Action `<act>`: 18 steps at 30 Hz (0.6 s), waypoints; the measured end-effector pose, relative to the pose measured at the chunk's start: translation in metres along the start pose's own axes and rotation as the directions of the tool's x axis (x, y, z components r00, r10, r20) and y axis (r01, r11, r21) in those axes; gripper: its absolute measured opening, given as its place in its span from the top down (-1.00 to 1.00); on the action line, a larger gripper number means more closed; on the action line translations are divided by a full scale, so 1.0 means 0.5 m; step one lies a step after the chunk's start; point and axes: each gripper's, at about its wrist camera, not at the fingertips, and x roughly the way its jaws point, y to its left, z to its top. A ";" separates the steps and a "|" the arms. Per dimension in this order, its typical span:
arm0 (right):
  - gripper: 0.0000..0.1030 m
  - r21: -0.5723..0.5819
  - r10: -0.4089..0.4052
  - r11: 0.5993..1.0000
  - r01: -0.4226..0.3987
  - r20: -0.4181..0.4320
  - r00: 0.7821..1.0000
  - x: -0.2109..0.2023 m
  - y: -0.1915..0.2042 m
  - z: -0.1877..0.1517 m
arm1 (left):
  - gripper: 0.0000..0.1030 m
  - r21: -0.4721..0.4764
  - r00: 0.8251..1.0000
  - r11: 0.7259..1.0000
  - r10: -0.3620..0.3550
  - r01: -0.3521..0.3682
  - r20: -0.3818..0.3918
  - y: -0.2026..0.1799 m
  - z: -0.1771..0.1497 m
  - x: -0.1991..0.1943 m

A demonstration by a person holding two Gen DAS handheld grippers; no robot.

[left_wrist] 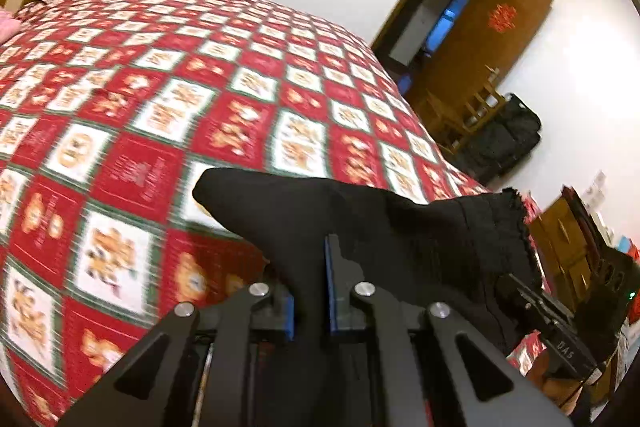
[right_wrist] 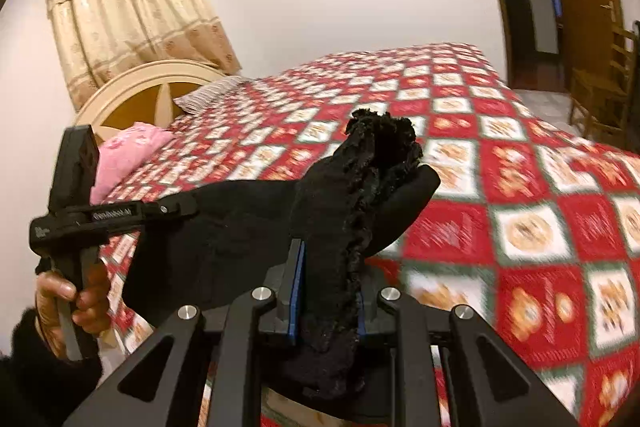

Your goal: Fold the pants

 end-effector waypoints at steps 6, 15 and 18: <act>0.62 -0.108 0.085 0.991 -0.081 0.034 0.996 0.057 0.093 0.076 | 0.80 -0.053 0.996 0.996 0.075 -0.072 0.043 0.068 0.039 -0.014; 0.62 -0.166 0.205 0.967 -0.193 0.057 0.977 0.242 0.112 0.157 | 0.80 -0.084 0.957 0.969 0.244 -0.233 0.159 0.154 0.129 -0.049; 0.50 -0.139 0.153 0.978 -0.156 -0.030 0.988 0.354 0.078 0.152 | 0.70 -0.067 0.931 0.937 0.347 -0.342 0.108 0.192 0.131 -0.002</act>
